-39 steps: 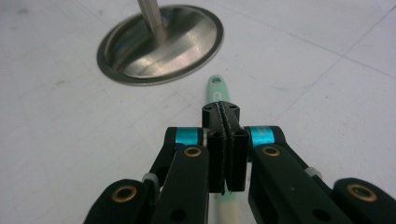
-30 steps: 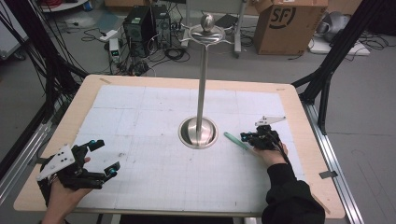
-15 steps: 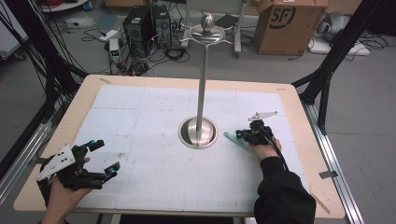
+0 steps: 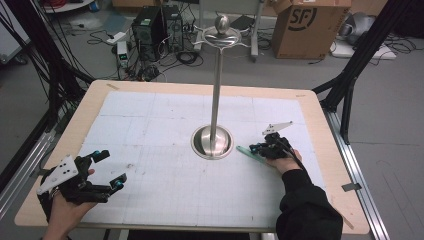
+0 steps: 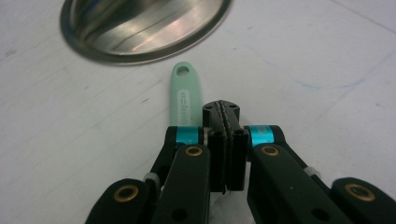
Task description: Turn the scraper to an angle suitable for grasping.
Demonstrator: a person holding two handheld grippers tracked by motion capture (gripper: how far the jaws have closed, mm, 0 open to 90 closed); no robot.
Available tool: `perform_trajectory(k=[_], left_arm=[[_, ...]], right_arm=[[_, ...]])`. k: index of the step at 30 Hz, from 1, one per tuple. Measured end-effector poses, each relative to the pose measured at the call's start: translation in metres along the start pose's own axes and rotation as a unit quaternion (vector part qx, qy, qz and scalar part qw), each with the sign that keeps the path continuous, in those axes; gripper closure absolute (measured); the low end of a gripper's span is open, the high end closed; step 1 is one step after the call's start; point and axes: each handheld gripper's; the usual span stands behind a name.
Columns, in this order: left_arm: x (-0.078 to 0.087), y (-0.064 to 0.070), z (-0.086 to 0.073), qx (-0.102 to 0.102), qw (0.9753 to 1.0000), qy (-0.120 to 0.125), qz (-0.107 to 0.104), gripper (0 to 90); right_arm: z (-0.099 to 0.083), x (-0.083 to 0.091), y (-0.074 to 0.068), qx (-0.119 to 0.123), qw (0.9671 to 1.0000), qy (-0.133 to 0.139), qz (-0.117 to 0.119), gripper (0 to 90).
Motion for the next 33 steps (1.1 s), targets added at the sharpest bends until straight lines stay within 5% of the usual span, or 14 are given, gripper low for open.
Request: perform_trajectory(k=[10,12,17,23,27,30,33], left_arm=[[-0.001,0.001,-0.001,-0.002,1.0,-0.003,0.0,2.2],[-0.002,0.001,-0.001,-0.002,1.0,-0.004,-0.001,2.2],[-0.002,0.002,-0.001,-0.003,1.0,-0.004,0.0,2.2],[-0.002,0.001,-0.002,-0.002,1.0,-0.008,0.003,2.2],[0.0,0.001,-0.002,-0.002,1.0,-0.007,0.005,2.3],[0.0,0.001,-0.001,-0.004,1.0,-0.006,0.005,2.3],[0.001,0.0,0.0,-0.003,1.0,-0.006,0.005,2.3]], right_arm=[[-0.005,0.003,-0.017,0.047,0.9974,-0.021,0.049,90.0],[-0.008,0.003,-0.021,0.05,0.9956,-0.023,0.075,90.0],[-0.008,0.004,-0.024,0.068,0.9943,-0.022,0.079,90.0],[-0.004,0.024,-0.025,0.069,0.9938,0.031,0.082,89.6],[-0.004,0.037,-0.029,0.088,0.9923,0.049,0.072,72.5],[-0.006,0.046,-0.027,0.045,0.9935,0.07,0.078,52.1],[-0.009,0.053,-0.026,0.043,0.9934,0.073,0.076,35.6]])
Point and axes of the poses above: each handheld gripper's, and its own axes: x roughly backward along the jaws, z roughly out of its top, y roughly to its right, and after that the axes turned 8 degrees about z, right-handed
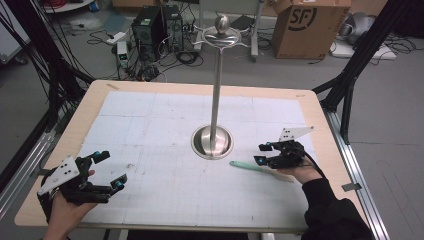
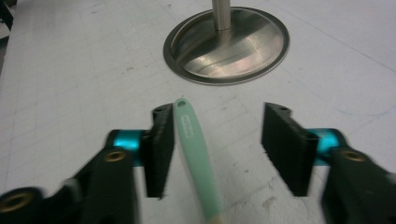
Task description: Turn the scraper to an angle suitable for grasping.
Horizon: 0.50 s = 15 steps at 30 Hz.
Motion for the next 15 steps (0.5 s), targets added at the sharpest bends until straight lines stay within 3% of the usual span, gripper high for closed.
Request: perform_trajectory(k=[4,6,10,15], left_arm=[[0.005,-0.004,0.001,0.006,0.9999,0.005,0.007,2.3],[0.006,-0.005,0.002,0.007,0.9999,0.006,0.007,2.3],[0.004,-0.004,0.001,0.007,0.9999,0.006,0.006,2.3],[0.0,-0.002,0.0,0.002,1.0,-0.002,0.0,2.3]], right_arm=[[-0.004,0.01,-0.002,-0.001,0.9999,-0.01,-0.005,19.8],[-0.006,0.015,-0.003,0.0,0.9999,-0.012,0.0,17.4],[-0.009,0.023,-0.006,-0.008,0.9995,-0.014,-0.026,0.2],[-0.011,0.027,-0.008,0.002,0.9993,-0.017,-0.033,0.2]])
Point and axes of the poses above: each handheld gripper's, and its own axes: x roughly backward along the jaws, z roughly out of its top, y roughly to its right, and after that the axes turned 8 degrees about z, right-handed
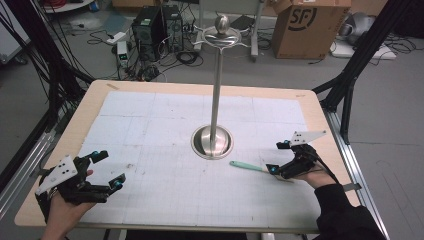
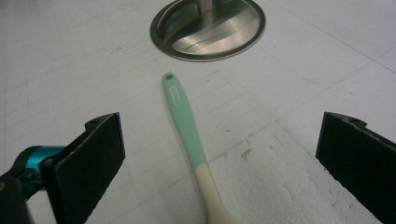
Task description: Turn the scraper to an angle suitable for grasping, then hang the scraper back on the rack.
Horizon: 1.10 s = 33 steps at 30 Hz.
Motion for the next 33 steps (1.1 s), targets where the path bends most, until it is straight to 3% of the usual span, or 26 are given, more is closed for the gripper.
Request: perform_trajectory(k=[7,12,22,24,30,33], left_arm=[[-0.003,0.001,0.0,-0.001,1.0,-0.001,-0.006,2.3],[-0.004,0.0,0.0,0.0,1.0,0.0,-0.008,2.3],[0.002,0.0,-0.001,0.002,1.0,-0.003,-0.001,2.2],[0.003,0.0,-0.001,0.001,1.0,-0.003,-0.002,2.2],[0.002,-0.001,-0.002,0.002,1.0,-0.006,0.0,2.2],[0.002,0.001,-0.002,0.001,1.0,-0.006,-0.001,2.2]], right_arm=[[-0.001,-0.001,-0.002,0.012,0.9995,-0.025,-0.012,0.3],[0.003,-0.007,-0.001,0.029,0.9976,-0.06,-0.019,0.3],[0.006,-0.016,0.004,0.022,0.9957,-0.088,-0.014,1.0],[0.006,-0.016,0.005,0.021,0.9953,-0.093,-0.011,4.8],[0.008,-0.021,0.009,0.026,0.9919,-0.124,-0.003,5.1],[0.01,-0.027,0.01,0.033,0.9886,-0.146,-0.003,6.5]])
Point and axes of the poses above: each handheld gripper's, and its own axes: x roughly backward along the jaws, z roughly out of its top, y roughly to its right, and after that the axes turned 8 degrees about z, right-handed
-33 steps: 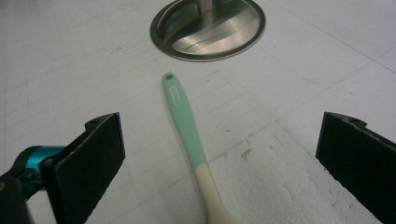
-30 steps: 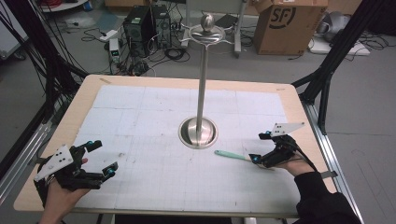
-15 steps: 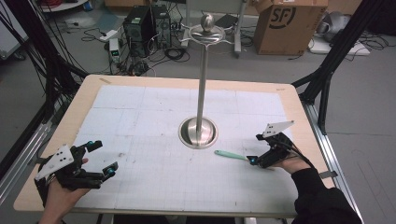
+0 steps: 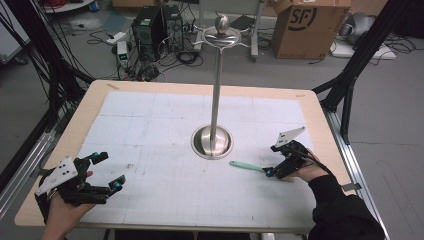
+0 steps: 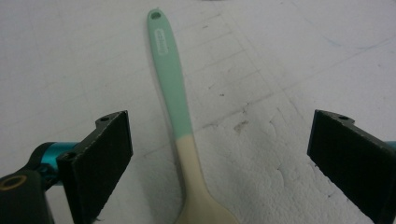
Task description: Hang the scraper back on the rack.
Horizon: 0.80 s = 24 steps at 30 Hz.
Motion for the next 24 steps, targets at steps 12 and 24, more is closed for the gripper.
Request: perform_trajectory(k=[12,24], left_arm=[[0.002,0.001,-0.001,0.0,1.0,-0.003,0.003,2.3],[0.002,0.003,0.0,-0.001,1.0,0.005,-0.005,2.3]], right_arm=[[0.019,-0.019,-0.001,0.033,0.9948,-0.095,0.017,28.4],[0.033,-0.027,-0.006,0.077,0.9803,-0.18,0.021,52.1]])
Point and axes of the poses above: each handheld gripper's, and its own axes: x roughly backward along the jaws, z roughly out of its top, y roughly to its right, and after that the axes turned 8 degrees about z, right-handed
